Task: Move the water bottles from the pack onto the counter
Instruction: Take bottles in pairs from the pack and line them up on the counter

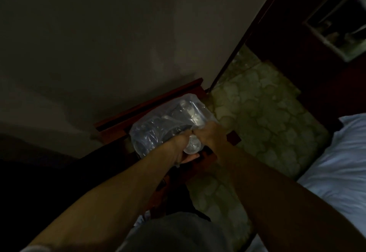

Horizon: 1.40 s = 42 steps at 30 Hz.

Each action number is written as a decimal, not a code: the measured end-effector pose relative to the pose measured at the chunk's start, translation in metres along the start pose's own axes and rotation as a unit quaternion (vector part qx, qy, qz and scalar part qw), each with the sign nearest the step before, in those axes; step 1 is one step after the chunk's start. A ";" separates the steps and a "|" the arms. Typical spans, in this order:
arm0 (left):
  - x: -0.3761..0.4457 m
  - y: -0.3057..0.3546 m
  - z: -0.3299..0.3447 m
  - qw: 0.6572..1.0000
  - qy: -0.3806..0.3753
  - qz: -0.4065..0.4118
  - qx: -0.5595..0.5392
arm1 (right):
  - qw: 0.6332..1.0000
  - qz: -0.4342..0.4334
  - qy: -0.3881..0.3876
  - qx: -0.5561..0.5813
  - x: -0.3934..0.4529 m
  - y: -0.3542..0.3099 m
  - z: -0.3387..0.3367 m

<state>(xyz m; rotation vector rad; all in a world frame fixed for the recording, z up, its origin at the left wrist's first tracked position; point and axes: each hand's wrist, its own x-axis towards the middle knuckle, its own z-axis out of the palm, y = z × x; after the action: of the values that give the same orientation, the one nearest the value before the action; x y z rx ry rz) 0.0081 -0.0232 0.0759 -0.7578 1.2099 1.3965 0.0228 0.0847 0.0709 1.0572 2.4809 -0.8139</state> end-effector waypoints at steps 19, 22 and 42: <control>-0.125 0.030 -0.004 0.963 -0.131 0.236 -0.028 | 0.941 -0.015 0.092 0.326 -0.089 -0.071 -0.093; -0.149 0.038 -0.008 0.944 -0.148 0.289 -0.053 | 0.902 -0.055 0.051 0.425 -0.099 -0.081 -0.104; -0.344 0.013 -0.064 0.746 0.006 0.664 -0.052 | 0.762 -0.521 0.024 0.384 -0.239 -0.165 -0.154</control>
<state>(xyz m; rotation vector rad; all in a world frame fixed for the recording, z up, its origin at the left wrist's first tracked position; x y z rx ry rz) 0.0566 -0.1897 0.3802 0.2166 1.7799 2.5938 0.0510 -0.0455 0.3712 -0.3650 2.6884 -2.2442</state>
